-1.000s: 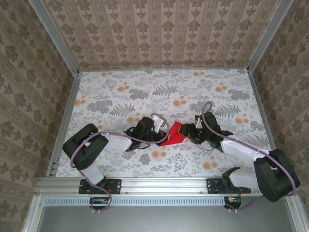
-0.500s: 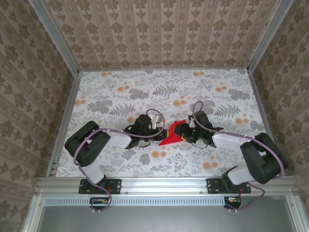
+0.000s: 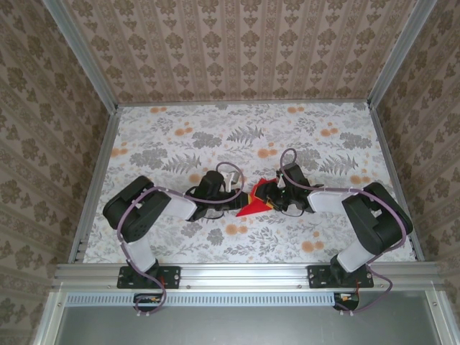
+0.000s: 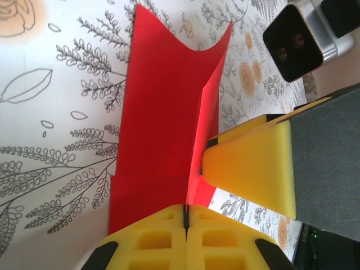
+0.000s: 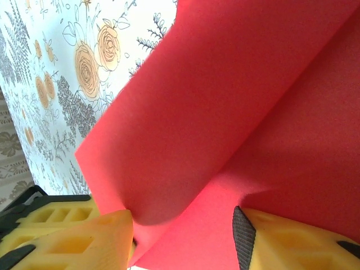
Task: Fold a paper plane with a square sheet of paper (pick it up from the middle)
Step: Fourth fold the wing at the center of the table.
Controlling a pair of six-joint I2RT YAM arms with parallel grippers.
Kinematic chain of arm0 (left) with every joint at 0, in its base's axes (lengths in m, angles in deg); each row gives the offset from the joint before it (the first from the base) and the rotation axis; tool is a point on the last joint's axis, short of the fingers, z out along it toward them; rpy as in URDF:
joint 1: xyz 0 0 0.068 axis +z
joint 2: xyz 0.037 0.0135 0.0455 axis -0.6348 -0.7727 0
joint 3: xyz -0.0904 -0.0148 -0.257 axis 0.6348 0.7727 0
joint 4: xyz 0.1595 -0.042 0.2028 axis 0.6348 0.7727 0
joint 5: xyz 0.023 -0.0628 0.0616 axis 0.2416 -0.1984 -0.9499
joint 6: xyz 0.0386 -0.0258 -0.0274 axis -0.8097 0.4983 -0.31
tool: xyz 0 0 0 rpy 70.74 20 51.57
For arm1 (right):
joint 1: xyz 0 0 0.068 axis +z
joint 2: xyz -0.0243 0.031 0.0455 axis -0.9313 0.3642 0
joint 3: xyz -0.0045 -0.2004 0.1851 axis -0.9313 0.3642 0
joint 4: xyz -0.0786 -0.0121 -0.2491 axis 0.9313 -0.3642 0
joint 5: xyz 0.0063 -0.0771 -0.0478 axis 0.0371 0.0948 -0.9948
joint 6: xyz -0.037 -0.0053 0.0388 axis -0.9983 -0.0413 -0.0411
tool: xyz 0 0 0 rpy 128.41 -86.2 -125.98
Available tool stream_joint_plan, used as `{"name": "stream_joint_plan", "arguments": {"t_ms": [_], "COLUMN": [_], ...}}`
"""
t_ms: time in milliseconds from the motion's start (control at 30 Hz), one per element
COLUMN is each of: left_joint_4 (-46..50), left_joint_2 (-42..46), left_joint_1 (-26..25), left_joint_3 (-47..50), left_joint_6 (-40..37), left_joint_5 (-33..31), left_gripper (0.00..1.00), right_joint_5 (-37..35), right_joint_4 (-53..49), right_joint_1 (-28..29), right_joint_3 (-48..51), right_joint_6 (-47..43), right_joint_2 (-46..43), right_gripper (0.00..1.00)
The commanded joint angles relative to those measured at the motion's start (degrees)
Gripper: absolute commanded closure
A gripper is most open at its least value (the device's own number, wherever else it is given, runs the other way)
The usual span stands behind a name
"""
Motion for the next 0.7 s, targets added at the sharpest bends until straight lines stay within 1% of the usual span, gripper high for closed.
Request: {"name": "stream_joint_plan", "arguments": {"t_ms": [0, 367, 433, 567, 667], "left_joint_4": [-1.5, 0.2, 0.9, 2.6, 5.4], "left_joint_2": [-0.7, 0.5, 0.7, 2.1, 4.6], "left_joint_1": [0.5, 1.5, 1.6, 2.0, 2.9], "left_joint_3": [0.6, 0.8, 0.6, 0.3, 1.0], "left_joint_6": [1.0, 0.8, 0.6, 0.6, 0.2], "left_joint_5": [1.4, 1.2, 1.3, 1.3, 0.2], "left_gripper": [1.0, 0.99, 0.96, 0.83, 0.74], "right_joint_5": [-0.3, -4.2, -5.3, -7.5, -9.3], "right_joint_4": [0.4, -7.8, -9.9, -14.7, -18.3], "right_joint_1": [0.4, 0.4, 0.4, 0.5, 0.4], "right_joint_3": [-1.4, -2.6, -3.0, -4.3, -5.2], "right_joint_6": [0.9, 0.6, 0.2, -0.4, -0.7], "right_joint_2": [1.0, 2.6, 2.9, 4.1, 5.2], "right_gripper": [0.47, 0.48, 0.47, 0.47, 0.46]}}
